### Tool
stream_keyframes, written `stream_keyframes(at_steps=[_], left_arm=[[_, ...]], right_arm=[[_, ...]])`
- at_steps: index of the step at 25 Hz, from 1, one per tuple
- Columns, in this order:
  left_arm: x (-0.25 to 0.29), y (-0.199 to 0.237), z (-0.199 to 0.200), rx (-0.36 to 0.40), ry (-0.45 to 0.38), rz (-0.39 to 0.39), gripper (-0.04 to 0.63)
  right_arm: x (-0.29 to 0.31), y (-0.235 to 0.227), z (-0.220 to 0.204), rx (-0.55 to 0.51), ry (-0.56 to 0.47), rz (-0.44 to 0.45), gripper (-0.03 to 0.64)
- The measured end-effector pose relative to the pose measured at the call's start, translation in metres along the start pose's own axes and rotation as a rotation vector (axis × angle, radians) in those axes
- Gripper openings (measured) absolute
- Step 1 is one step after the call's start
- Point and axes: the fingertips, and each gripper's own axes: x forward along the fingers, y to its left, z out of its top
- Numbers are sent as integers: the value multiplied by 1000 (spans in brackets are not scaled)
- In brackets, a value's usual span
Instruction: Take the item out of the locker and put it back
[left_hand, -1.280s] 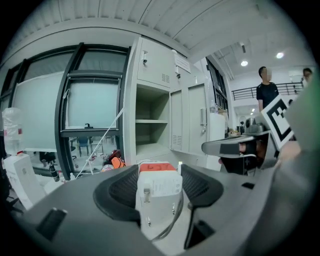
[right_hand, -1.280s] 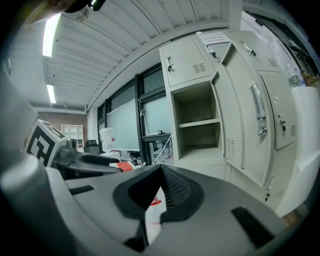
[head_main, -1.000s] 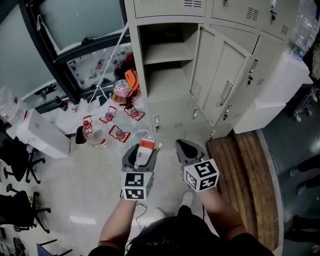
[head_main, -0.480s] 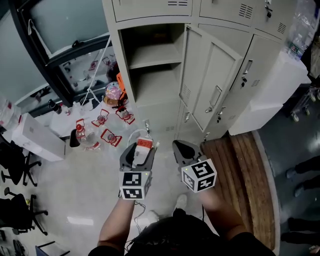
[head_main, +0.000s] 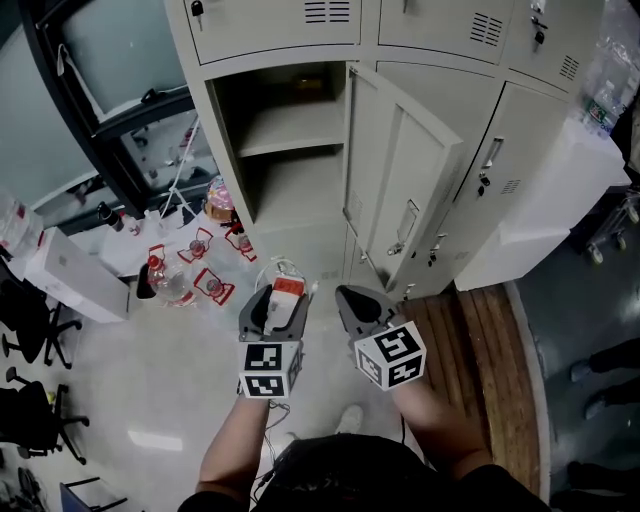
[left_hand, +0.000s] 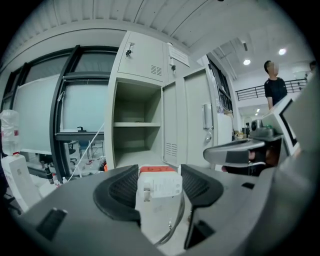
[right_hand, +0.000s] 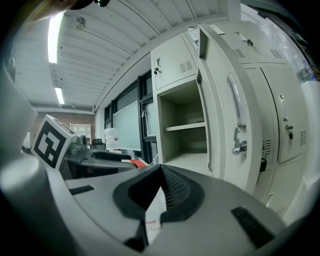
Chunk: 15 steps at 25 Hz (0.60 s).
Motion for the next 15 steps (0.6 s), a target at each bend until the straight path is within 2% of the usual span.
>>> stream_keyframes(at_steps=[7, 15], left_arm=[[17, -13, 13, 9, -9, 34, 265], [39, -10, 32, 34, -30, 41, 265]], right_arm=[[-4, -19, 4, -2, -14, 34, 0], [-2, -26, 2, 10, -16, 34, 0]])
